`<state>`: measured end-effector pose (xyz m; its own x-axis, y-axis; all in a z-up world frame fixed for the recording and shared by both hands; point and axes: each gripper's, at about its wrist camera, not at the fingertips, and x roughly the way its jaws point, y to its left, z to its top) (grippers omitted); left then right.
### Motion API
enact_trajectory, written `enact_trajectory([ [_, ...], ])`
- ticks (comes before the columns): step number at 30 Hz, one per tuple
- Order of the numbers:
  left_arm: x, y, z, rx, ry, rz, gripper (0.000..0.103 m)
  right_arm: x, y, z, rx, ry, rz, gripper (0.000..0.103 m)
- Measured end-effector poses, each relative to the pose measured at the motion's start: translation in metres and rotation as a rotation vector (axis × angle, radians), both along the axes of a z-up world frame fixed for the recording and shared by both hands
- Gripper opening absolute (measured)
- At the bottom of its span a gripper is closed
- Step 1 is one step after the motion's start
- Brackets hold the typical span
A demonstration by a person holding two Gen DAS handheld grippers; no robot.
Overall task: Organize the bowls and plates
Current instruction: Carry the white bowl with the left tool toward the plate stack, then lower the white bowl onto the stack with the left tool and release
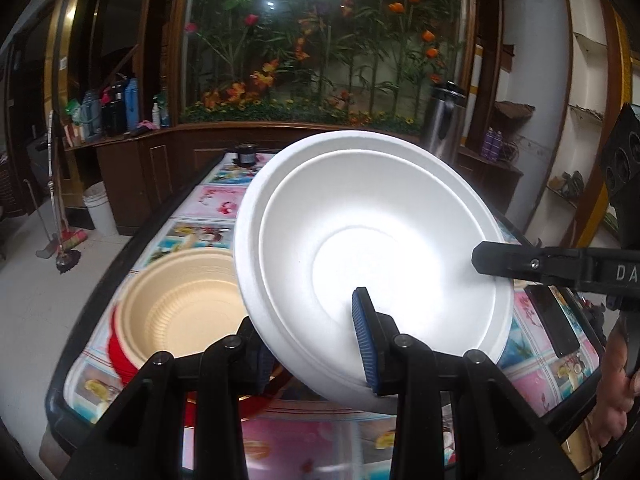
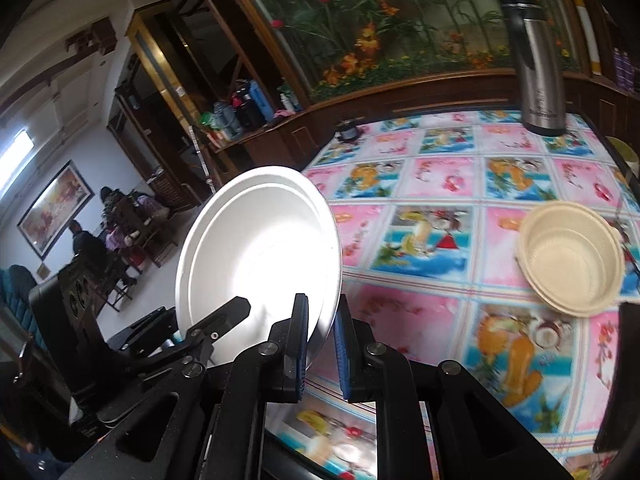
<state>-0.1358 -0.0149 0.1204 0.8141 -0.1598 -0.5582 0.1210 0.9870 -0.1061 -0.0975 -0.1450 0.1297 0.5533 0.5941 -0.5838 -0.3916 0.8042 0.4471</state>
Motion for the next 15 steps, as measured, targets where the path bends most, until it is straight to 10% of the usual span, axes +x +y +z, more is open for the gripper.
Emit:
enact_trajectory([
  [15, 0.011, 0.086, 0.000, -0.025, 0.067, 0.161, 0.038, 0.056, 0.088, -0.011, 0.092, 0.169, 0.171, 0.014],
])
